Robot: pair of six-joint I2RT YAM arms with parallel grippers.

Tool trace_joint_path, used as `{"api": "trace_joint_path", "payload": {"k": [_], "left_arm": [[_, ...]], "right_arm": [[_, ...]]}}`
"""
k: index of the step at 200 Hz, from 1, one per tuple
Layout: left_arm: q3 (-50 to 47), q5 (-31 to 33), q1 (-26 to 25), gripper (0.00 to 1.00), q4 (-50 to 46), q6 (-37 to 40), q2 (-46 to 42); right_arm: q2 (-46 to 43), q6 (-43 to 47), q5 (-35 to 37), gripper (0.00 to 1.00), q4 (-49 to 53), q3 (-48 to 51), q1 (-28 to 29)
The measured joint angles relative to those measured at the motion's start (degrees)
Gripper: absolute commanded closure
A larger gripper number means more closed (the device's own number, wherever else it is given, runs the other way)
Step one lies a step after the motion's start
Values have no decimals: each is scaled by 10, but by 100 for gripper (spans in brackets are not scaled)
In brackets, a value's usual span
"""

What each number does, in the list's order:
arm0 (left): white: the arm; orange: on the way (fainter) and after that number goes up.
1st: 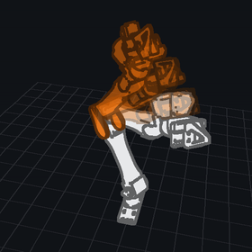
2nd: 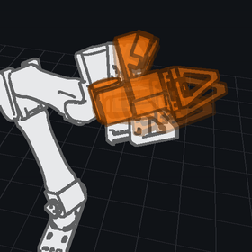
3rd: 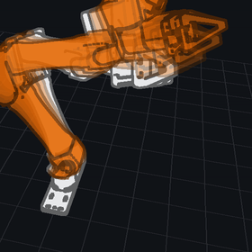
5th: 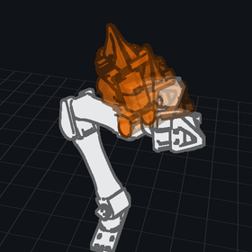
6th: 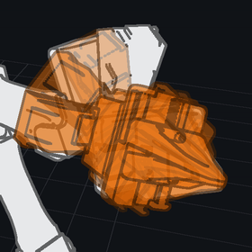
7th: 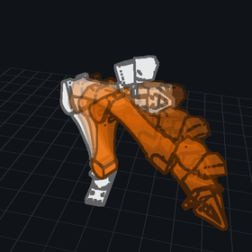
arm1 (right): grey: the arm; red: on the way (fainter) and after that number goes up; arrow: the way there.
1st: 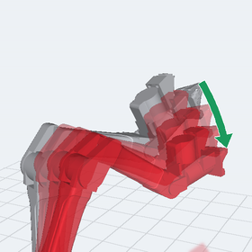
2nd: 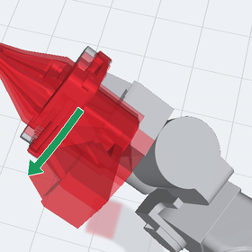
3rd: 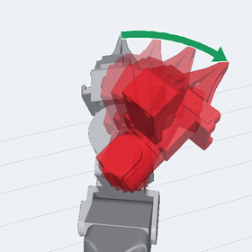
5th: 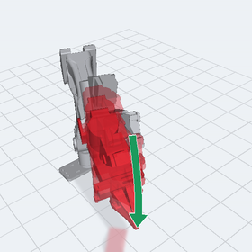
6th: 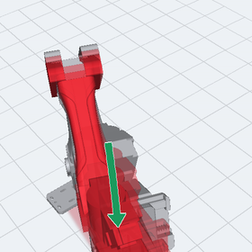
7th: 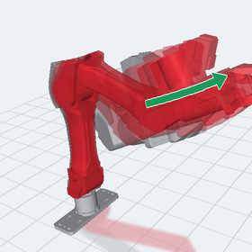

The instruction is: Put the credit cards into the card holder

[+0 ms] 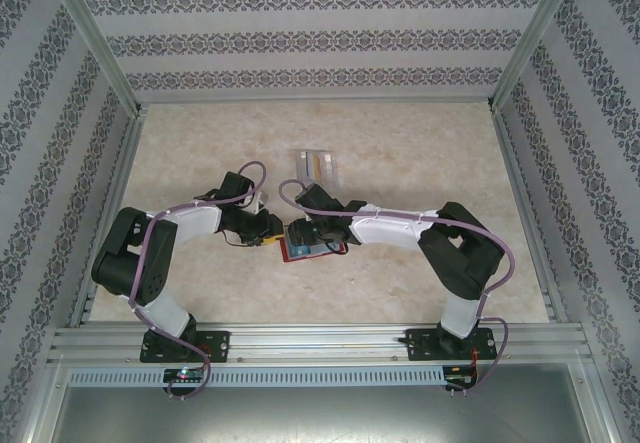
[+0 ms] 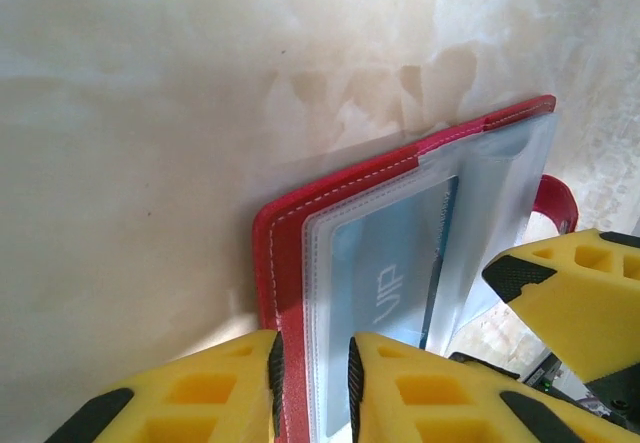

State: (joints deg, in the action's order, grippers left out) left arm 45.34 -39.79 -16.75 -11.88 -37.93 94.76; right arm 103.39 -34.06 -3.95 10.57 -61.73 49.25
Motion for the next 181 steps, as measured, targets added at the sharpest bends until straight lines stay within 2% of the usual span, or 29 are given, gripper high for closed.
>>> {"api": "trace_joint_path", "payload": {"k": [58,181], "left_arm": [[0,-1,3,81,4,0,30],[2,-5,4,82,3,1,34]], "right_arm": [[14,-2,-6,53,-3,-1,0],[43,-15,-10,55,12,-31,3]]}}
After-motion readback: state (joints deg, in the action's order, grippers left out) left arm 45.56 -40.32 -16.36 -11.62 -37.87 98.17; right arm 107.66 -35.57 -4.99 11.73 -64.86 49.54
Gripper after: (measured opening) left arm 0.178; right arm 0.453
